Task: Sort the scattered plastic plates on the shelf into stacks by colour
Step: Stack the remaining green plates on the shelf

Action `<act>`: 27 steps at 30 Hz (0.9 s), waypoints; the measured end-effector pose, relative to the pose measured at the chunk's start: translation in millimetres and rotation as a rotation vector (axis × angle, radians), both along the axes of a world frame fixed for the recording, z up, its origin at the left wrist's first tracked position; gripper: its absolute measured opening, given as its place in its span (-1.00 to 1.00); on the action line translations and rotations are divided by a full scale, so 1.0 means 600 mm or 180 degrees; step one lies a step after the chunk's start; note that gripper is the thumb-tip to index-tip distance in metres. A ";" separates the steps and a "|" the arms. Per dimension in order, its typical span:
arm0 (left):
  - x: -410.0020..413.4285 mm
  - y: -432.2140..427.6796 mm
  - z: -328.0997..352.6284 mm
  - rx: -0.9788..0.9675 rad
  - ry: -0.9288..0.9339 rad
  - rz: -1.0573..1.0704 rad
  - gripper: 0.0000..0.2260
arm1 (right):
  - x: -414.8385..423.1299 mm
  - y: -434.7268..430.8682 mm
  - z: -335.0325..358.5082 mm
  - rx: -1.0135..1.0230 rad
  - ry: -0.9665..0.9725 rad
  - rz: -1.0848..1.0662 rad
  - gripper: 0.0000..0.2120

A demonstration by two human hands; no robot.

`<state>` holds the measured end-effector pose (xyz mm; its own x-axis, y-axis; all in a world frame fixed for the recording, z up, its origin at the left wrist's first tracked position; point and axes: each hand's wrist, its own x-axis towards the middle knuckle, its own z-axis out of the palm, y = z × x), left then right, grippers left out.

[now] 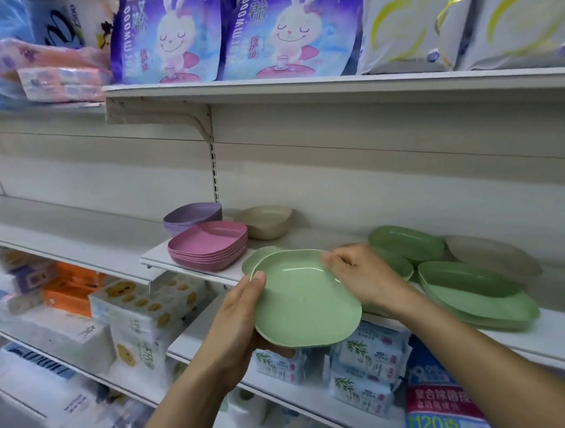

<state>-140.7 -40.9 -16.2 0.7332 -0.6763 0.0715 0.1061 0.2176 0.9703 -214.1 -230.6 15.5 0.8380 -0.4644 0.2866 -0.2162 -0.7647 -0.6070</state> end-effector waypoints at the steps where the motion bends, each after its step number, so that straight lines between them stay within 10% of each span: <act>1: -0.011 -0.005 -0.002 -0.0002 0.0052 -0.0044 -0.69 | -0.014 -0.007 -0.003 0.0213 0.0033 0.0096 -0.61; 27: -0.665 -0.401 -0.021 -0.0028 0.0355 -0.0944 -0.72 | -0.788 -0.238 -0.022 0.1643 -0.0290 -0.1262 -0.88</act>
<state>-539.5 -281.6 -29.0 0.5076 -0.8615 0.0086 0.2717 0.1695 0.9473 -687.0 -373.2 2.3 0.5580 -0.8298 0.0060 -0.3521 -0.2433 -0.9038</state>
